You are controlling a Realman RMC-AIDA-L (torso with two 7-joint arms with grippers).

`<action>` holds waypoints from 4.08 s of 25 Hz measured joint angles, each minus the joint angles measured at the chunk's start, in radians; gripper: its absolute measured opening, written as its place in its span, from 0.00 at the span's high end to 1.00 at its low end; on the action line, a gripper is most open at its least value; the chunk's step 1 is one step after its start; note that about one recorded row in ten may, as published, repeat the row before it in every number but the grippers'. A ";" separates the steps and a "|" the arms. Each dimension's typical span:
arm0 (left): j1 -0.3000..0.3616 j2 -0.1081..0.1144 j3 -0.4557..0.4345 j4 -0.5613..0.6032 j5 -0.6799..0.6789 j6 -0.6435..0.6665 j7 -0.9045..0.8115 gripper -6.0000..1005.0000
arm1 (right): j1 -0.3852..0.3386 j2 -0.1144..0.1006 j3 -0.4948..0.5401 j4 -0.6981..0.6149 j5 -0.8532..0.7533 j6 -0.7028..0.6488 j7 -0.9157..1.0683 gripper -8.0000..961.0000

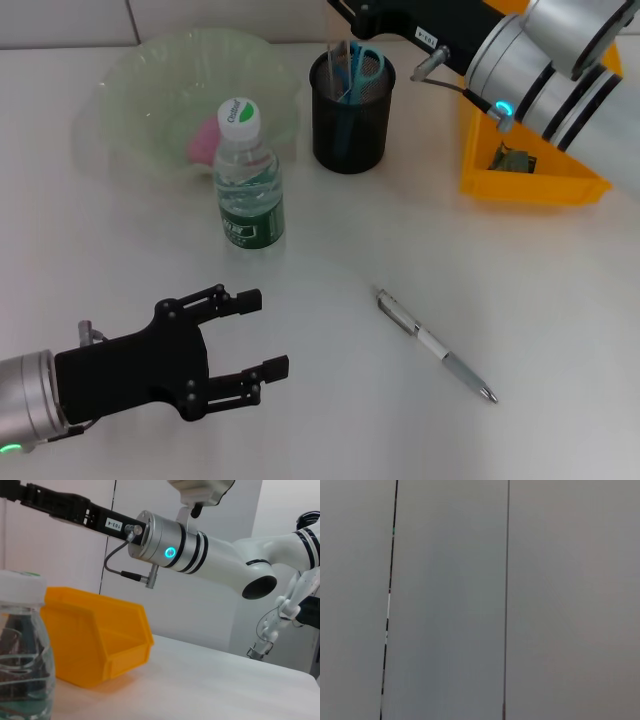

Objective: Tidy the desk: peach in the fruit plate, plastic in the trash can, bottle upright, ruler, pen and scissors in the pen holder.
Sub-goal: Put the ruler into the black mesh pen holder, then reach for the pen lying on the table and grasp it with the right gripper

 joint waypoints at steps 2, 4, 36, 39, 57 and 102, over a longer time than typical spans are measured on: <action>0.001 0.000 0.001 0.000 0.000 0.002 0.003 0.21 | 0.002 0.000 -0.001 0.008 0.000 0.000 0.000 0.60; 0.004 0.000 0.002 0.000 0.000 0.005 0.005 0.21 | 0.003 0.000 -0.002 0.013 0.003 0.001 0.000 0.60; -0.007 0.000 -0.004 0.000 0.000 0.010 0.007 0.21 | 0.020 0.000 -0.002 0.086 0.005 0.007 -0.008 0.54; -0.008 0.000 -0.005 0.000 0.000 0.010 0.007 0.21 | 0.018 0.000 -0.002 0.085 0.007 0.007 -0.009 0.47; -0.016 0.002 0.002 0.009 0.000 0.030 0.005 0.21 | -0.371 -0.064 0.290 -0.934 -1.064 0.128 1.204 0.20; -0.037 0.003 0.015 0.010 0.011 0.036 -0.001 0.21 | -0.014 -0.004 0.043 -0.816 -2.130 -0.615 2.176 0.25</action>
